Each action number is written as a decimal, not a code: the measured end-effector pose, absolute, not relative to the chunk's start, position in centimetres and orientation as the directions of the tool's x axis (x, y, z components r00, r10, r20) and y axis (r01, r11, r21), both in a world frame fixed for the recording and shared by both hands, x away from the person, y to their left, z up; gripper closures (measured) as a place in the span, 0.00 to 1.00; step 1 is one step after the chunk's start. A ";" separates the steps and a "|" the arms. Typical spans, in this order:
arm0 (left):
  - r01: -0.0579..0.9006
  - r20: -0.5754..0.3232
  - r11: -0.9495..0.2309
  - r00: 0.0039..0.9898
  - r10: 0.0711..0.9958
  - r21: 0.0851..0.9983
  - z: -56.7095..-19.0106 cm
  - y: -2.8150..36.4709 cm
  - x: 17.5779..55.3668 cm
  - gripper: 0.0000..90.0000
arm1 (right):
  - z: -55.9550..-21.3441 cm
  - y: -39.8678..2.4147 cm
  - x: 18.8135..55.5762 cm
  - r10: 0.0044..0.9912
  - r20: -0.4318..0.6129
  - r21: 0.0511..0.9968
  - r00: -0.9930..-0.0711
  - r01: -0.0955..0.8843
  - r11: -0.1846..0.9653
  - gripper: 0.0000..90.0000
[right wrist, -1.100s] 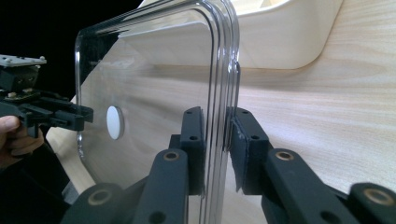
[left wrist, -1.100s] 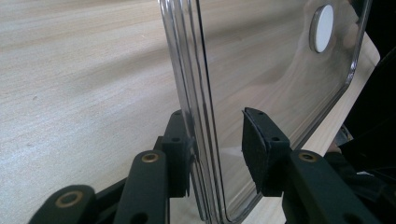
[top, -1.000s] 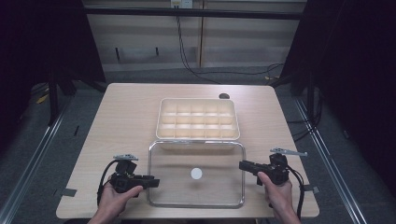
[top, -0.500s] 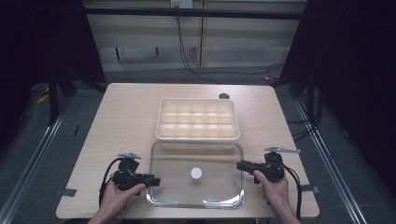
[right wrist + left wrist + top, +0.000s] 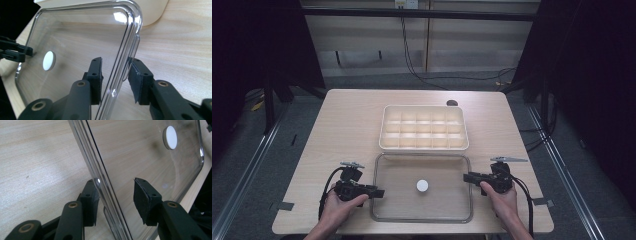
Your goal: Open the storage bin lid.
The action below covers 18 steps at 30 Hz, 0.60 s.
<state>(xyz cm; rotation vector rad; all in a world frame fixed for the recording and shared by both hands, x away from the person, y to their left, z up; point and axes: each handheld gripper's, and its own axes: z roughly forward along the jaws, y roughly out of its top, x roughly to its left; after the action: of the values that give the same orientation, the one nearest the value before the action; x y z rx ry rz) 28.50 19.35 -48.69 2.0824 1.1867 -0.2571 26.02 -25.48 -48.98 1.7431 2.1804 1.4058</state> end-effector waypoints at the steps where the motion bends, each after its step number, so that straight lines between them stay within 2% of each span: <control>1: 0.812 -0.486 -0.323 0.558 0.673 0.486 -48.7 19.3 28.6 0.62 | -49.1 -25.4 26.1 0.792 0.480 0.636 -0.378 0.771 -0.018 0.70; 10: 0.821 -0.489 -0.307 0.542 0.684 0.481 -48.8 19.0 28.8 0.62 | -49.5 -24.9 26.5 0.819 0.437 0.631 -0.371 0.776 0.015 0.63; 14: 0.799 -0.445 -0.343 0.571 0.690 0.494 -48.7 19.0 28.8 0.63 | -49.5 -24.7 26.5 0.831 0.415 0.631 -0.370 0.775 0.030 0.60; 18: 0.792 -0.426 -0.346 0.575 0.698 0.503 -48.7 18.9 28.7 0.66 | -49.7 -24.2 26.3 0.858 0.363 0.621 -0.363 0.781 0.068 0.53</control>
<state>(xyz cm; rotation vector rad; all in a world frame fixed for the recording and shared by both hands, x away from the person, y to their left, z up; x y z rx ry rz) 28.69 18.93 -48.71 2.1220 1.1832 -0.1768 26.30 -24.17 -49.74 1.7125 2.2205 1.1796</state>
